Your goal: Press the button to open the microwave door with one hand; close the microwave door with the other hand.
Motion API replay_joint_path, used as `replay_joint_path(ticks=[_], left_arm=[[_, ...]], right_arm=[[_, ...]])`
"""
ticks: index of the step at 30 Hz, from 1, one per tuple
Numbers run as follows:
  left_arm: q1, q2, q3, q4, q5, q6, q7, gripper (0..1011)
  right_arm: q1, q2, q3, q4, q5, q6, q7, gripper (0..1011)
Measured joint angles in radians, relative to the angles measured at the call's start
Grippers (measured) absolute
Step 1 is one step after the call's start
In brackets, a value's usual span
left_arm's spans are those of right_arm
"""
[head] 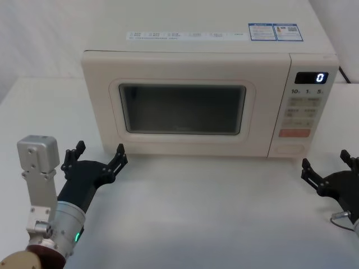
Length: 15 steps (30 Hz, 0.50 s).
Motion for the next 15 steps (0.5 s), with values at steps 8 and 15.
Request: replay_joint_path(ticks=[8,15], left_arm=[[0.000,0.000,0.000,0.000,0.000,0.000,0.000,1001],[0.000,0.000,0.000,0.000,0.000,0.000,0.000,1001]], right_arm=[[0.000,0.000,0.000,0.000,0.000,0.000,0.000,1002],[0.000,0.000,0.000,0.000,0.000,0.000,0.000,1002]])
